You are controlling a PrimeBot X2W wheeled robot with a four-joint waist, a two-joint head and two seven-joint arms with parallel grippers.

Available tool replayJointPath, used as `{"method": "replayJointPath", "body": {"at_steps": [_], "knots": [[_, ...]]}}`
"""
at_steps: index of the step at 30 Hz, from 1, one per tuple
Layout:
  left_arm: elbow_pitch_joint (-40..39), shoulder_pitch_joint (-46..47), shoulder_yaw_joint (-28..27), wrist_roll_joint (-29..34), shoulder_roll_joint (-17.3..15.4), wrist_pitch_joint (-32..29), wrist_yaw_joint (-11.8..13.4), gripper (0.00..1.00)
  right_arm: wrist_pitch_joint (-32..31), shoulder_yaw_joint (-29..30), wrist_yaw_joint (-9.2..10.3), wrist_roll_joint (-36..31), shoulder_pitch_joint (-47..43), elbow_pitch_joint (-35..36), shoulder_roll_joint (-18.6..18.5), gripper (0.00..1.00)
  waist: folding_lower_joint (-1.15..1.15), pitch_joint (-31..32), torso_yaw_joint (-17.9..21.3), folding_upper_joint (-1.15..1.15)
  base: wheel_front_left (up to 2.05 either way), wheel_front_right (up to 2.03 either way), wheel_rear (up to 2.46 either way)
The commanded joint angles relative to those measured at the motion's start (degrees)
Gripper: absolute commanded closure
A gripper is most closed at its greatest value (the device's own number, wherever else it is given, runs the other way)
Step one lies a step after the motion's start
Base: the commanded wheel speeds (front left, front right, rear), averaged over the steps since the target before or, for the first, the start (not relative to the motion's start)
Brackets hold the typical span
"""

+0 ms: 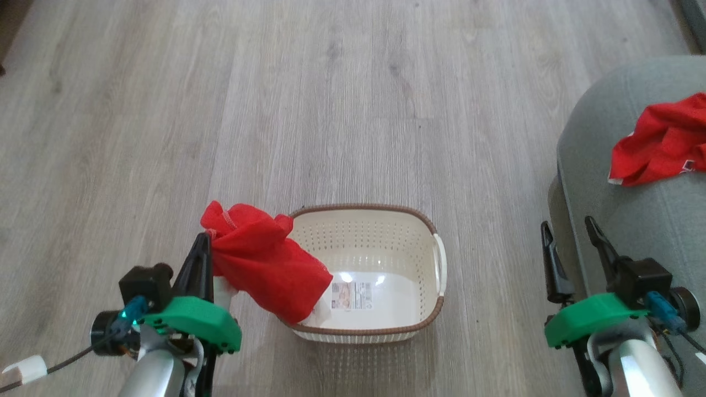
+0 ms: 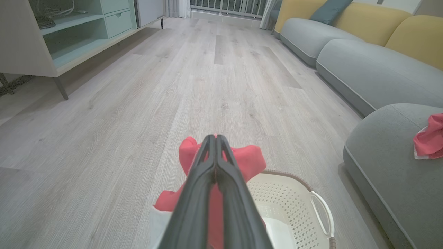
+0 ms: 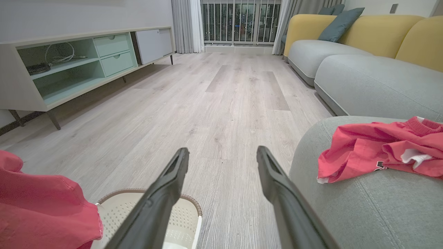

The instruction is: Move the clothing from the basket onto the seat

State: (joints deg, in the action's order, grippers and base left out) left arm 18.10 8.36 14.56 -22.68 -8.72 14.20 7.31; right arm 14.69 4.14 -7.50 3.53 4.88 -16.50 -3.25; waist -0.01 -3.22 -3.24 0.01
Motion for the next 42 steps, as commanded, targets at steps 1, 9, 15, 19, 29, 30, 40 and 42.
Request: {"method": "replayJointPath", "body": {"at_steps": [1,9,15,19,29,30,40,42], "knots": [[-2.82,1.49,-2.49,0.14,-1.27,0.79,0.57,1.00,0.31,-1.60,0.01,0.28,0.71,1.65,-0.45,0.00,0.01,1.06,0.06,-0.01,0.00,0.00,0.00],[-4.30,0.78,-2.15,0.04,-1.87,0.14,0.92,1.00,0.31,-2.14,0.01,0.46,0.78,1.36,-0.48,0.00,0.01,1.44,0.22,-0.01,0.00,0.00,0.00],[-4.57,0.77,-1.87,0.04,-2.16,0.07,1.08,1.00,0.31,-2.41,0.01,0.60,1.49,1.35,-0.49,0.00,0.01,1.11,0.40,-0.01,0.00,0.00,0.00],[-4.59,0.79,-1.76,-0.02,-2.30,0.05,1.11,1.00,0.31,-2.54,0.01,0.64,1.52,1.21,-0.52,0.00,0.01,1.17,0.40,-0.01,0.00,0.00,0.00],[-4.88,0.81,-1.54,-0.33,-2.65,0.07,1.33,1.00,0.31,-2.84,0.01,0.70,1.82,0.88,-0.53,0.00,0.01,0.87,0.73,-0.01,0.00,0.00,0.00],[-4.91,0.83,-1.49,-0.36,-2.68,0.07,1.31,1.00,0.31,-2.86,0.01,0.72,1.84,0.88,-0.53,0.00,0.01,0.83,0.76,-0.01,0.00,0.00,0.00],[-5.30,1.26,-1.33,-0.49,-3.24,0.05,1.47,1.00,0.31,-3.44,0.01,0.79,2.60,1.67,-0.67,0.00,0.01,0.24,1.36,-0.01,0.00,0.00,0.00],[-5.78,1.76,-0.96,-0.39,-3.35,-0.11,1.22,1.00,0.31,-6.09,0.01,1.14,3.38,2.28,-0.85,0.00,0.01,-0.09,1.59,-0.01,0.00,0.00,0.00]]}}
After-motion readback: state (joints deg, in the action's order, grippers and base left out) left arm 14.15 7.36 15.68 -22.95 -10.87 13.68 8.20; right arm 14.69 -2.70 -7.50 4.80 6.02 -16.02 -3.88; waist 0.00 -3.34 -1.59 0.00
